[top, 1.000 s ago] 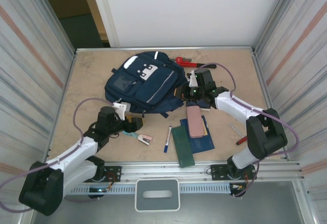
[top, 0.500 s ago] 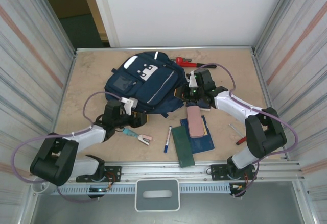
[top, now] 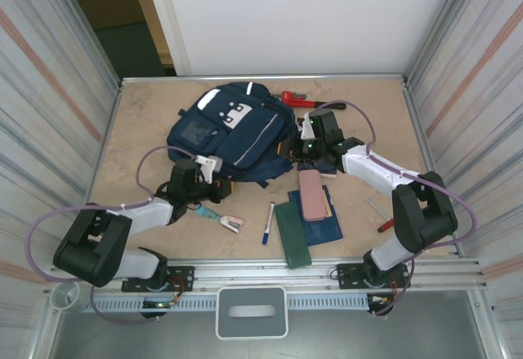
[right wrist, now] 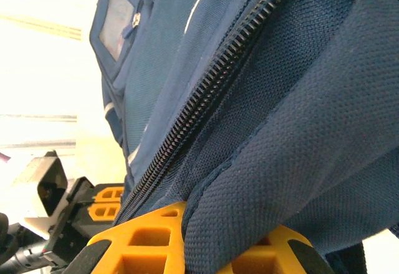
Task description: Pack books, pencil case, and school supplies into a backpack
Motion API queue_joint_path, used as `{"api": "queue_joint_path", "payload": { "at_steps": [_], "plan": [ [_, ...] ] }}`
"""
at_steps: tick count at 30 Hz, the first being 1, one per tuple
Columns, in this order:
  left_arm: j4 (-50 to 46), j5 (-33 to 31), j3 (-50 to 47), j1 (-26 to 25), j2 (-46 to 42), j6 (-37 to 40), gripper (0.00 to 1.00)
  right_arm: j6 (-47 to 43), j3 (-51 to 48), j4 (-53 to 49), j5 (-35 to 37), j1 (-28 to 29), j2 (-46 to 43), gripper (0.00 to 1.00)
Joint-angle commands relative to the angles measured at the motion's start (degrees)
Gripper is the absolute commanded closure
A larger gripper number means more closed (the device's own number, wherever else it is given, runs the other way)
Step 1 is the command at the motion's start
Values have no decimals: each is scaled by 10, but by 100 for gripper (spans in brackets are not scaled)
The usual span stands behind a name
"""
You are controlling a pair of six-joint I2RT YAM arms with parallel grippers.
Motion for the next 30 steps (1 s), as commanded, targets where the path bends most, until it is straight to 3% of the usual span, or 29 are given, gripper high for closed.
{"api": "queue_joint_path", "payload": {
  "at_steps": [1, 3, 5, 10, 15, 16, 20, 22, 26, 30],
  "plan": [
    [-93, -148, 16, 3, -57, -21, 100, -32, 17, -2, 1, -9, -19, 100],
    [-165, -255, 15, 12, -102, -59, 100, -40, 12, -12, 2, -16, -23, 100],
    [-217, -313, 15, 38, -134, -85, 100, -42, 7, -15, 2, -22, -26, 100],
    [-247, -291, 9, 125, -137, -99, 100, -36, 3, -1, -8, -21, -21, 100],
    [-259, -270, 32, 151, -91, -91, 95, -32, 7, 20, -24, -4, -10, 100],
    [-262, -267, 37, 151, -89, -90, 91, -31, 9, 20, -23, -2, -8, 100],
    [-266, -244, 31, 140, -142, -83, 44, -28, 7, 17, -4, 9, 1, 100],
    [-281, -265, 23, 116, -202, -76, 32, -34, 9, 5, 19, 21, 10, 100],
    [-265, -310, 11, 36, -321, -50, 17, -86, 49, -106, 106, 53, 59, 87],
    [-274, -288, 76, -17, -266, 6, 14, -108, 44, -141, 160, 56, 70, 64]
  ]
}}
